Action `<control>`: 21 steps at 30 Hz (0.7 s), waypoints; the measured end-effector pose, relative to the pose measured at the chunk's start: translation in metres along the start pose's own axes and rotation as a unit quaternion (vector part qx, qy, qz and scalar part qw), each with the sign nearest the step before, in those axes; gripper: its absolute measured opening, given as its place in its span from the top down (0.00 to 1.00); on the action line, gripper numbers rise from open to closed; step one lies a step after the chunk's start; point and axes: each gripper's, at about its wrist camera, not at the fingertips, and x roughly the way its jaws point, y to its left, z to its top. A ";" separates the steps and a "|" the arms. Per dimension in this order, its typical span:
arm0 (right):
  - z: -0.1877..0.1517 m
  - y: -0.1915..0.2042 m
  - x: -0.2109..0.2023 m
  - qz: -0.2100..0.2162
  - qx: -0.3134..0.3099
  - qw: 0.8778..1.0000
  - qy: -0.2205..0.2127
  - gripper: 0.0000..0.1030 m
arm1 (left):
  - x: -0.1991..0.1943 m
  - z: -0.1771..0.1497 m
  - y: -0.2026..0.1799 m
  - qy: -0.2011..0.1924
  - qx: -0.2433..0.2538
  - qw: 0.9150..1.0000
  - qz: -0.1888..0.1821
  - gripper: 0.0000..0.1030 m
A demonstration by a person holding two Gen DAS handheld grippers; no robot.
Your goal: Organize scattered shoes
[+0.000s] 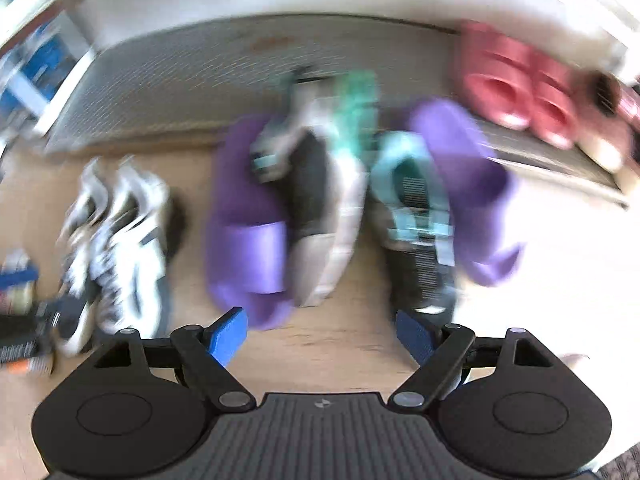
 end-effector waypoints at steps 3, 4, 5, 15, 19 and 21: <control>-0.009 -0.039 0.008 0.022 0.060 0.998 -0.006 0.24 | 0.006 0.003 -0.016 0.007 0.016 1.000 -0.002 0.17; -0.011 -0.046 0.014 0.029 0.071 0.997 -0.003 0.25 | 0.009 0.006 -0.021 0.010 0.023 1.000 -0.002 0.17; -0.013 -0.048 0.020 0.033 0.076 0.997 0.000 0.26 | 0.012 0.009 -0.026 0.013 0.030 0.999 -0.002 0.17; 0.003 -0.037 0.055 0.088 0.076 0.993 0.000 0.22 | 0.039 0.039 -0.048 0.018 0.019 1.000 -0.013 0.17; 0.012 -0.027 0.060 0.114 0.065 0.991 -0.030 0.26 | 0.043 0.034 -0.045 0.022 0.020 1.000 -0.003 0.17; 0.016 -0.010 0.059 0.142 0.026 0.989 -0.044 0.26 | 0.045 0.027 -0.037 0.026 0.007 1.000 -0.002 0.17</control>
